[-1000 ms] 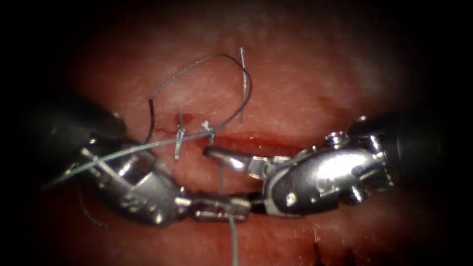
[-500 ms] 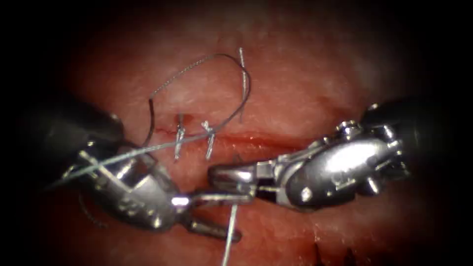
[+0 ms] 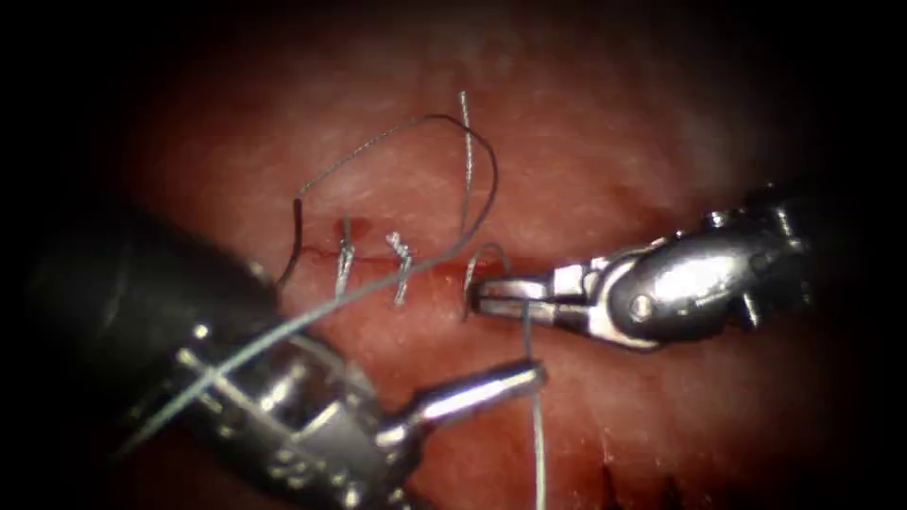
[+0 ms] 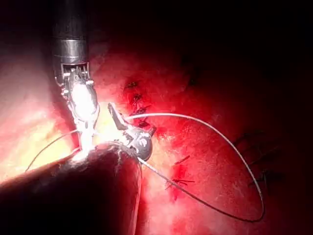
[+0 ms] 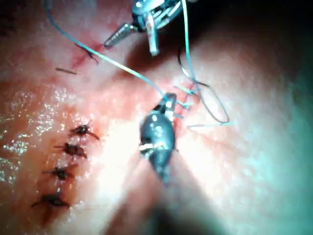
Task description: Wound Closure
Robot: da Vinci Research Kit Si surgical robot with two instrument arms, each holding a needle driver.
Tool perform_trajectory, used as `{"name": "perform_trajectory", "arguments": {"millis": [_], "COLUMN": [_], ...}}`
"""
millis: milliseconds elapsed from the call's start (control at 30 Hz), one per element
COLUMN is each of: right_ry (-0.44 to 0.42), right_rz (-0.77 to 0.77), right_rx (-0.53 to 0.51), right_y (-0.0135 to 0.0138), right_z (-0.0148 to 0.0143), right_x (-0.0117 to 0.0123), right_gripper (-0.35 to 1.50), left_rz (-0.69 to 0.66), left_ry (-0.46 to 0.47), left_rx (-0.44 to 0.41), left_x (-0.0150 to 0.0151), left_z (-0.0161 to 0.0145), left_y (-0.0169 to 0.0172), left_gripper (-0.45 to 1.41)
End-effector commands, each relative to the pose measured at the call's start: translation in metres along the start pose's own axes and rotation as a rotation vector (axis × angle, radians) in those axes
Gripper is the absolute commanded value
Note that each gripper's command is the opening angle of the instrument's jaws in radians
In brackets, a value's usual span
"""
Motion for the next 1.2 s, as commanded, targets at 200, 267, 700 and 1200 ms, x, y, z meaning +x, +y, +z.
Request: {"name": "perform_trajectory", "arguments": {"millis": [200,267,700,1200], "right_ry": [0.008,0.008,-0.059,-0.08], "right_rz": [0.227,0.275,0.419,0.477], "right_rx": [-0.02,-0.023,-0.031,-0.027], "right_y": [0.0012,0.0017,0.0042,0.0041], "right_z": [-0.0001,-0.0002,0.003,0.0033], "right_x": [-0.0023,-0.0025,-0.0057,-0.0058], "right_gripper": [-0.35,-0.35,-0.35,-0.35], "left_rz": [0.026,0.036,0.135,0.178], "left_ry": [-0.042,-0.053,-0.074,-0.091], "left_rx": [0.035,0.04,0.118,0.184], "left_x": [-0.0027,-0.0034,-0.002,-0.0019], "left_z": [0.0001,0.0004,0.0035,0.0067], "left_y": [0.0009,0.0012,0.0022,0.0031], "left_gripper": [0.69,0.66,0.73,0.49]}}
